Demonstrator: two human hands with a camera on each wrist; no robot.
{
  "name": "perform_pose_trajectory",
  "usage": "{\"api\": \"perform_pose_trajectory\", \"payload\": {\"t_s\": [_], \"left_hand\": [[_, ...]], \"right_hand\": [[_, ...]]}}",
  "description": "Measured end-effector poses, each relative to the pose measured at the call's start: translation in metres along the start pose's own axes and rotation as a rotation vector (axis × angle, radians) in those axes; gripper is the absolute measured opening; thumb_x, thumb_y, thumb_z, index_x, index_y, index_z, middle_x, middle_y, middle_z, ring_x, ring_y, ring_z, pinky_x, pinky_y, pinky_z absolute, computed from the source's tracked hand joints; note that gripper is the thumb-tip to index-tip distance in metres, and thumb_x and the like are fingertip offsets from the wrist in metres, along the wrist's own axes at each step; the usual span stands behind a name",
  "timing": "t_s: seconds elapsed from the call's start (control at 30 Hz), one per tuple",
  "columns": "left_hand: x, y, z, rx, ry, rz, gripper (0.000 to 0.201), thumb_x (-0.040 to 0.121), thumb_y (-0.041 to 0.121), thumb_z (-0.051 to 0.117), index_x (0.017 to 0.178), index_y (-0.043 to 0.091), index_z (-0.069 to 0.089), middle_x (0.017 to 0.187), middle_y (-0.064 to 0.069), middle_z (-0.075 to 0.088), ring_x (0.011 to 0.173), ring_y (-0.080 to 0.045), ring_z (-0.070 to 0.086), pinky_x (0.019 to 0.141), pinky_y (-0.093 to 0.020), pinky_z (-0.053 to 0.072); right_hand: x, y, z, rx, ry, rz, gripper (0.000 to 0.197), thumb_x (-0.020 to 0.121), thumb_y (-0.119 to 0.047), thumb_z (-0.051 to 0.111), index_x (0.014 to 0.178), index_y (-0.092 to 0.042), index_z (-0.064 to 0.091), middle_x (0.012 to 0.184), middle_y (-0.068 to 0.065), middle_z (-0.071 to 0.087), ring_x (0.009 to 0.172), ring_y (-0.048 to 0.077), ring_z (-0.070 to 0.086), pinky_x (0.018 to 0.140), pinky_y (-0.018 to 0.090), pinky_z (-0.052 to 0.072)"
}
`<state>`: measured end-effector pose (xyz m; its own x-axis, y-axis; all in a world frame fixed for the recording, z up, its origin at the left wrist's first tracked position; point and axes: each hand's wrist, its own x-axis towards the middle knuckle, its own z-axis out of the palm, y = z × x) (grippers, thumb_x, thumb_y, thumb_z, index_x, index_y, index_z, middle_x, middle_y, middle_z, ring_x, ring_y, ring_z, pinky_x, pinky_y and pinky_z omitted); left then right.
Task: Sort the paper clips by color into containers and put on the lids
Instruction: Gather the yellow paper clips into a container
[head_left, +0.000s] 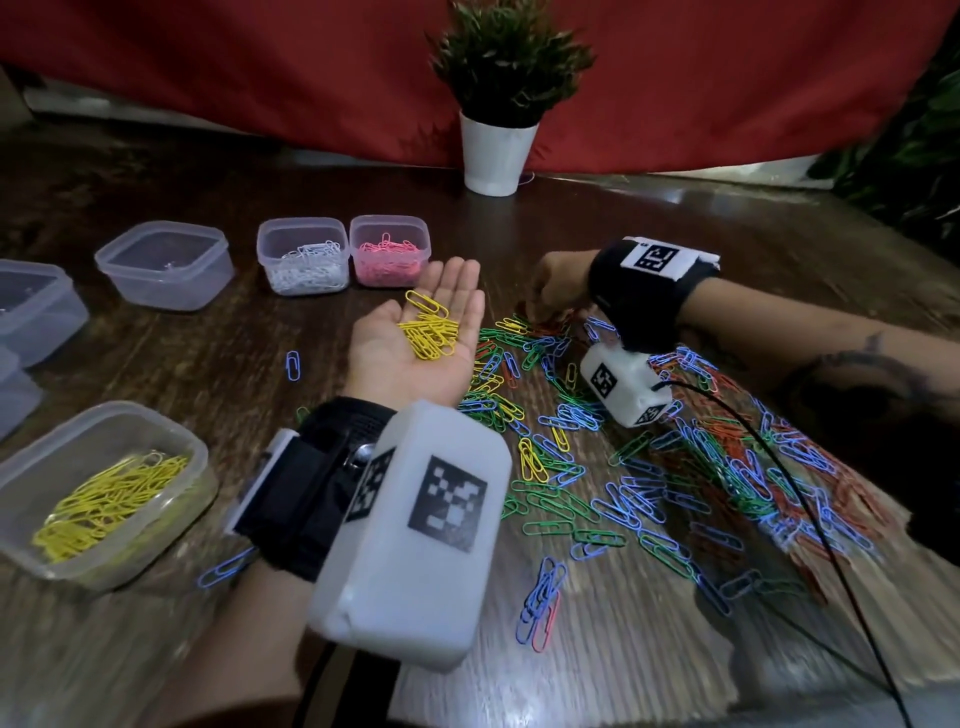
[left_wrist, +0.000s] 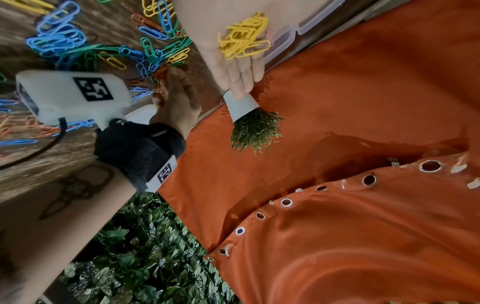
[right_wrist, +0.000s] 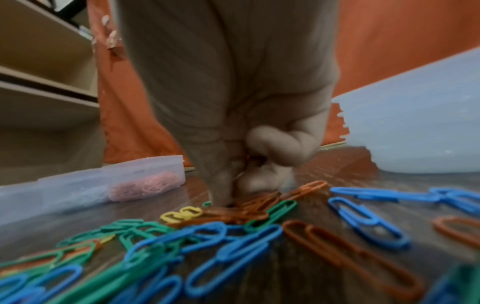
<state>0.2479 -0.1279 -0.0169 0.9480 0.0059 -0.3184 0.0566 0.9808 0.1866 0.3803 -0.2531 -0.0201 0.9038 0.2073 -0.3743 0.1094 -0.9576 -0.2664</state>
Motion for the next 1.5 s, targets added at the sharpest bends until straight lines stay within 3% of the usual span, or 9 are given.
{"api": "perform_pose_trajectory", "payload": {"t_s": [0.2,0.37,0.53,0.67,0.8,1.1,1.3,1.43,1.5], "left_hand": [[0.002,-0.001,-0.001,-0.005,0.011,-0.014,0.053,0.103,0.024,0.016,0.082,-0.002,0.058,0.094,-0.01,0.066,0.116,-0.024,0.057,0.081,-0.033,0.047],[0.003,0.001,0.0,0.006,0.002,-0.025,0.053,0.102,0.024,0.016,0.081,-0.001,0.057,0.09,-0.01,0.067,0.111,-0.023,0.059,0.074,-0.032,0.047],[0.004,0.001,0.001,-0.06,-0.011,-0.046,0.045,0.101,0.018,0.024,0.074,0.0,0.055,0.061,-0.014,0.063,0.056,-0.024,0.066,0.051,-0.026,0.053],[-0.003,0.004,0.003,0.057,-0.05,-0.103,0.05,0.098,0.02,0.032,0.05,0.011,0.042,0.038,0.004,0.038,0.027,-0.007,0.035,0.024,-0.013,0.023],[-0.03,0.026,0.013,0.547,-0.149,-0.018,0.058,0.097,0.03,0.033,0.041,0.017,0.038,0.038,0.008,0.027,0.028,-0.002,0.024,0.023,-0.01,0.012],[-0.082,0.127,-0.006,2.318,0.081,0.277,0.037,0.094,0.019,0.052,0.058,0.011,0.045,0.039,0.006,0.037,0.031,-0.002,0.033,0.033,-0.01,0.021],[-0.085,0.155,-0.038,2.428,0.309,0.002,0.034,0.095,0.035,0.051,0.07,0.014,0.061,0.061,-0.002,0.051,0.046,-0.01,0.045,0.044,-0.019,0.033],[-0.089,0.151,-0.039,2.512,0.375,-0.016,0.051,0.097,0.045,0.035,0.12,0.007,0.06,0.118,-0.009,0.056,0.11,-0.027,0.055,0.089,-0.031,0.043],[-0.095,0.156,-0.038,2.357,0.286,0.052,0.05,0.099,0.04,0.034,0.116,0.001,0.061,0.107,-0.012,0.064,0.098,-0.023,0.061,0.082,-0.028,0.047]], "right_hand": [[0.001,-0.003,-0.002,-0.159,0.159,-0.041,0.024,0.088,-0.011,0.058,0.108,0.001,0.062,0.101,0.016,0.065,0.078,0.024,0.057,0.057,0.025,0.045],[0.0,-0.01,-0.001,-0.025,0.06,-0.075,0.015,0.079,-0.019,0.073,0.081,-0.006,0.065,0.053,0.0,0.053,0.04,0.007,0.043,0.033,0.012,0.032],[-0.002,-0.023,0.006,-0.23,0.001,-0.075,0.018,0.081,-0.016,0.07,0.093,-0.004,0.063,0.067,0.006,0.052,0.046,0.01,0.041,0.03,0.013,0.031],[-0.009,-0.023,0.006,-0.199,-0.028,-0.057,0.02,0.085,-0.013,0.064,0.1,0.0,0.064,0.067,0.005,0.05,0.051,0.012,0.045,0.031,0.015,0.032],[-0.014,-0.013,0.002,0.066,-0.025,-0.076,0.016,0.082,-0.007,0.064,0.094,0.004,0.065,0.063,0.009,0.055,0.055,0.015,0.046,0.047,0.021,0.034],[-0.022,-0.019,0.004,0.379,-0.03,-0.232,0.02,0.086,-0.001,0.059,0.069,-0.011,0.06,0.033,-0.004,0.045,0.024,0.003,0.032,0.03,0.008,0.023],[-0.061,-0.072,0.024,0.471,-0.228,-0.399,0.024,0.091,-0.009,0.052,0.068,-0.008,0.051,0.039,-0.004,0.044,0.028,0.0,0.032,0.029,0.009,0.022],[-0.087,-0.113,0.034,0.53,-0.289,-0.549,0.027,0.092,-0.012,0.052,0.065,-0.011,0.05,0.041,-0.006,0.047,0.03,0.0,0.034,0.031,0.01,0.027],[-0.097,-0.133,0.04,0.545,-0.255,-0.616,0.024,0.09,-0.01,0.055,0.067,-0.013,0.053,0.044,-0.007,0.051,0.032,0.0,0.037,0.033,0.01,0.028]]}}
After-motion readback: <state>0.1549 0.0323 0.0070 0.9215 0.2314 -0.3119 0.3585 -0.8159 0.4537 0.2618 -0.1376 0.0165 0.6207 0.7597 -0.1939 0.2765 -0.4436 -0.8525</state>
